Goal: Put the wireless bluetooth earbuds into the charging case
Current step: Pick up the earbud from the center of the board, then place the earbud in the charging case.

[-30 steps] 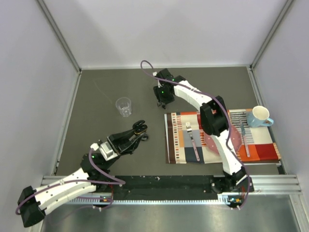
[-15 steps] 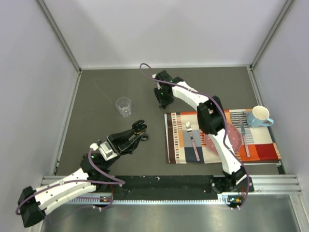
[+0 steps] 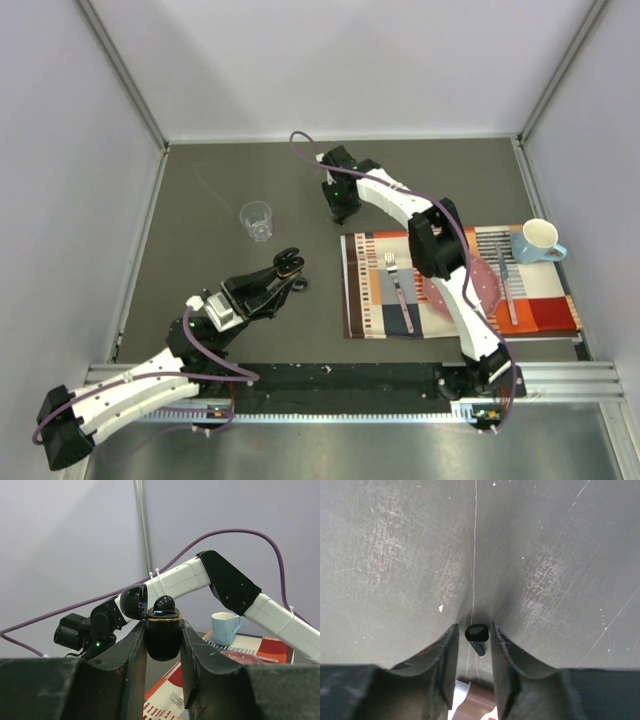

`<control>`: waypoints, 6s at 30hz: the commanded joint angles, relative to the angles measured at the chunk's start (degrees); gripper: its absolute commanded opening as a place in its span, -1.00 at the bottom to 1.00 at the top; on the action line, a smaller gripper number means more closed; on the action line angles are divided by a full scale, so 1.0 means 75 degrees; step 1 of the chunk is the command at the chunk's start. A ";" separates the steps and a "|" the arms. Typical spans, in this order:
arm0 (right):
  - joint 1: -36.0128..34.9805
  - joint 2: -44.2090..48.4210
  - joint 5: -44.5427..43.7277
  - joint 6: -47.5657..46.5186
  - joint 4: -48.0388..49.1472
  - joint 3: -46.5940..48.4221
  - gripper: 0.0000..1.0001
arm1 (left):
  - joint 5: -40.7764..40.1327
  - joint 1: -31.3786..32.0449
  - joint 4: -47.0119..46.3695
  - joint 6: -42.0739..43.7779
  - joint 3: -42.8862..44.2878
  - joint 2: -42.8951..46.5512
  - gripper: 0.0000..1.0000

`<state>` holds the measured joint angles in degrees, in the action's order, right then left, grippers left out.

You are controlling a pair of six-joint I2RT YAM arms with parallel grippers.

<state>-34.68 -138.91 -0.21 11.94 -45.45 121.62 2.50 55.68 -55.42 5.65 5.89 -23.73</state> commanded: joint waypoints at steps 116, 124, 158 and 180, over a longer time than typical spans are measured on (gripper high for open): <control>-0.4810 0.8947 -0.0382 0.1630 0.9178 -0.8072 -1.00 | -0.0615 0.0017 -0.1669 -0.0144 0.0152 -0.0821 -1.00; -0.4951 0.9017 -0.0827 0.1291 0.9037 -0.8165 -1.00 | -0.0802 0.0017 -0.2068 -0.0039 0.0047 -0.0786 -1.00; -0.5244 0.8713 -0.1589 0.1009 0.9154 -0.8013 -1.00 | -0.1166 0.0029 -0.2325 0.0184 0.0199 -0.1301 -1.00; -0.5244 0.8959 -0.2585 0.0634 0.8416 -0.8107 -1.00 | -0.1330 0.0017 -0.3029 0.0313 0.0011 -0.1137 -1.00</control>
<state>-73.76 -72.79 -16.16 19.03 22.63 59.37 -6.94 55.66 -69.23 7.49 5.65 -33.63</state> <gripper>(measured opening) 0.133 0.330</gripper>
